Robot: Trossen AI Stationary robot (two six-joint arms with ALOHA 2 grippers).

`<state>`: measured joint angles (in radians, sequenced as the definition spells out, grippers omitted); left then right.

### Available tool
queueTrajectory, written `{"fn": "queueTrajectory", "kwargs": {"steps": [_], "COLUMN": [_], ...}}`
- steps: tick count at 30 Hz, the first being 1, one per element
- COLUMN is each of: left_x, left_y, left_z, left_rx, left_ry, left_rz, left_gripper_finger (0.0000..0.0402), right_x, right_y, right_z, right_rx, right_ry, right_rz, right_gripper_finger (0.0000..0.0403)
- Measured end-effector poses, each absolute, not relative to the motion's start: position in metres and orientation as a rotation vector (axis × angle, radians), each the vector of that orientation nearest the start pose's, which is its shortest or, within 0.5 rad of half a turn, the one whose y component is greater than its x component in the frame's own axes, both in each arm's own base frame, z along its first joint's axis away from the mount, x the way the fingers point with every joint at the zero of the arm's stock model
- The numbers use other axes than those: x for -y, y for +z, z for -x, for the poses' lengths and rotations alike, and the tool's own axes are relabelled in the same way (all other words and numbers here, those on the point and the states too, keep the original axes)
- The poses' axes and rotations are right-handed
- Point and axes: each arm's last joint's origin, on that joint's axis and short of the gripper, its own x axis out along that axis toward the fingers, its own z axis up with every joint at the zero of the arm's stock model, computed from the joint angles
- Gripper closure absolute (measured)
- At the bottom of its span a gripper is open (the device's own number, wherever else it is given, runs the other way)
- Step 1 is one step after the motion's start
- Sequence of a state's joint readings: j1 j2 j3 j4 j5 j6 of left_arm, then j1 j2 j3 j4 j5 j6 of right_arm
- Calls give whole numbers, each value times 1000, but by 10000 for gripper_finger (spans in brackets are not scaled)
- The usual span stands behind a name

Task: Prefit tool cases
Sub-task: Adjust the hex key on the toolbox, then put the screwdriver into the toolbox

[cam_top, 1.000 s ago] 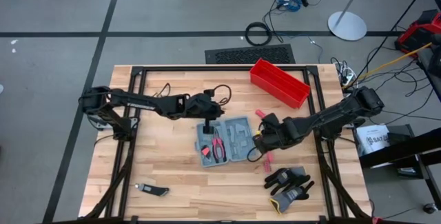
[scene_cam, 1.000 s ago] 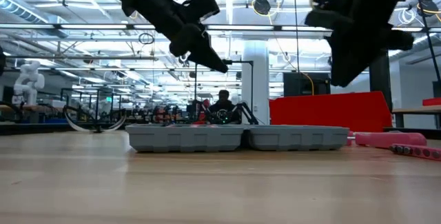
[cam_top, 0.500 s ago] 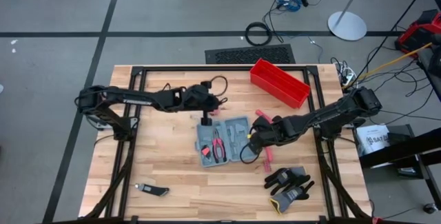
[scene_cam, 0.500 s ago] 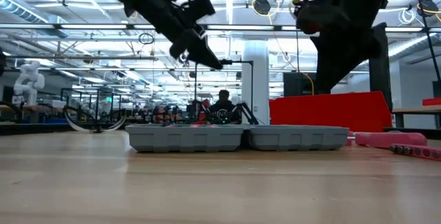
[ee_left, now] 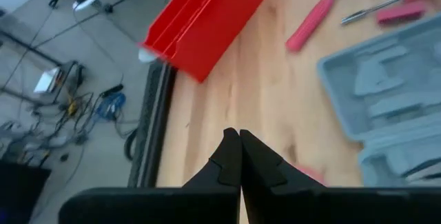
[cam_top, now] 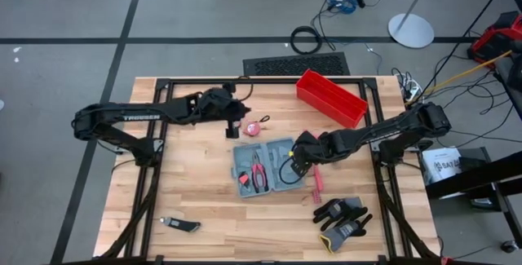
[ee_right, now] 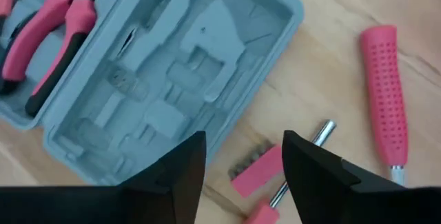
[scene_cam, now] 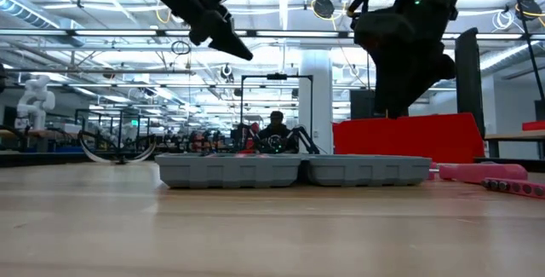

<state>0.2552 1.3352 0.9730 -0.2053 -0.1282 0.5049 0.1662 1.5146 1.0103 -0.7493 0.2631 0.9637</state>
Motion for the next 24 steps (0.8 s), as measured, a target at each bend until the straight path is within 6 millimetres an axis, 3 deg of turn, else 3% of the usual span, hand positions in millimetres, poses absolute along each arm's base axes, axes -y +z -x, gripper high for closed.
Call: {"fn": "queueTrajectory", "kwargs": {"steps": [11,24], "left_x": [-106,-110], "left_y": [259,235], "left_z": [-260,-250], "left_rx": [-765,-795], "left_ry": [240,148], "left_rz": [-365,-295], "left_gripper_finger": [400,400], "right_x": [-14,4], "right_y": [210,211], "right_z": [-278,-280], "right_rx": [-1063,-1053], "right_ry": [-687,-701], "right_rz": [-552,-539], "right_gripper_finger": [232,234]}}
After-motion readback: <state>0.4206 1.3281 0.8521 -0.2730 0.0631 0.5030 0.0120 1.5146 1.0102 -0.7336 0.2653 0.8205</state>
